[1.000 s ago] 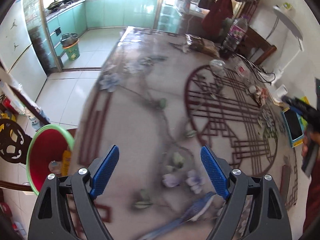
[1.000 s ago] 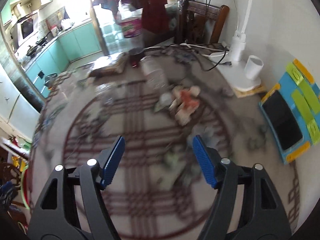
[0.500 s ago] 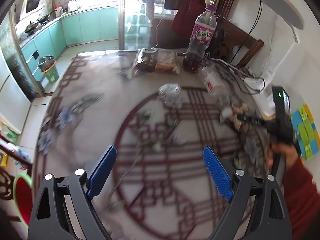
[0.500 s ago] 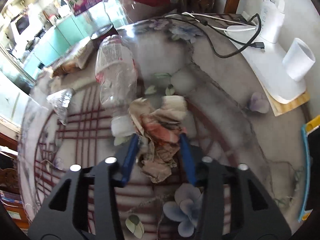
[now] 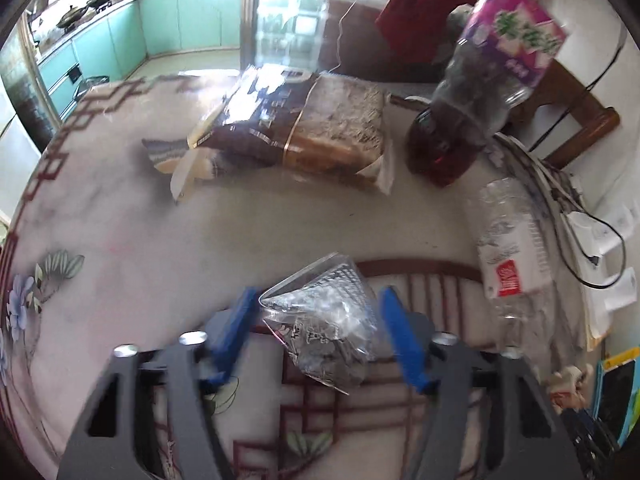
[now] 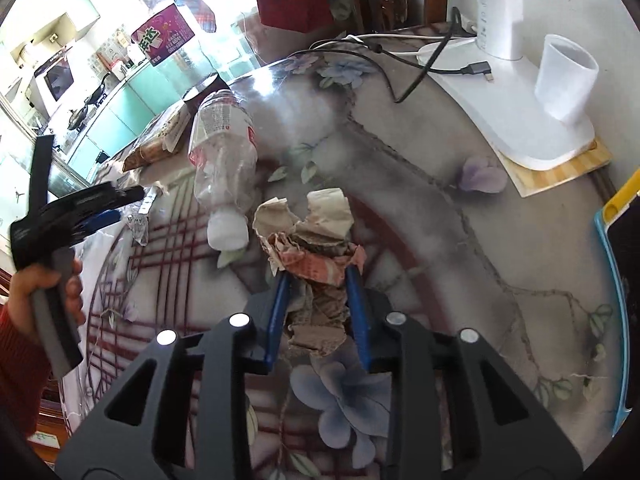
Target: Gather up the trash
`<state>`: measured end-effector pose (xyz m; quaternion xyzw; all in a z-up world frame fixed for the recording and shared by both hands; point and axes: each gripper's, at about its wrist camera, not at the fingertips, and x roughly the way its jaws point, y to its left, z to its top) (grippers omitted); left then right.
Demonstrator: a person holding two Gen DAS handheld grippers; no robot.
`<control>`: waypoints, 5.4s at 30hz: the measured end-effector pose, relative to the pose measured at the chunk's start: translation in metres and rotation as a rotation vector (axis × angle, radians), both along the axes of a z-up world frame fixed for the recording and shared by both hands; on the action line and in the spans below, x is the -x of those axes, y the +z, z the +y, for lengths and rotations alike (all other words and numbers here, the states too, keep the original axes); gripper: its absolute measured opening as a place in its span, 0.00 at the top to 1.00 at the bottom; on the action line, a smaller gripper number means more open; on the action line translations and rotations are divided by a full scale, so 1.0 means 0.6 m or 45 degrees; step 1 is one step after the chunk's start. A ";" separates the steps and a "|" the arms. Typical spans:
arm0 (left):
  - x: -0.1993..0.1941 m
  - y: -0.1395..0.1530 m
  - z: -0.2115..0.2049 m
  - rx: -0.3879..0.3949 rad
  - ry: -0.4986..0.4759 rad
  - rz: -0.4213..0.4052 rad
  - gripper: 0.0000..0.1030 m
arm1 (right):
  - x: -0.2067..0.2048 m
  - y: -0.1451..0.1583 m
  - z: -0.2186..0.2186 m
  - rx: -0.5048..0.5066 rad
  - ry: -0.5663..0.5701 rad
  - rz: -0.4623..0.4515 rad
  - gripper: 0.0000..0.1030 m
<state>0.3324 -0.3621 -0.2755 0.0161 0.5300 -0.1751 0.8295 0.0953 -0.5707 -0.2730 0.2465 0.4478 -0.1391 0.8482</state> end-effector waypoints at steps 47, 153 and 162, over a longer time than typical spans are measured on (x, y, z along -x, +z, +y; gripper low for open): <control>0.419 0.259 0.569 0.067 0.110 -0.280 0.53 | 0.094 0.247 0.565 0.115 0.522 -0.186 0.71; 0.292 -0.001 0.566 0.023 0.033 0.167 0.45 | -0.227 0.015 0.206 0.275 0.142 0.320 0.47; 0.320 0.059 0.568 0.072 -0.067 0.065 0.84 | -0.044 0.145 0.434 0.153 0.227 0.040 0.47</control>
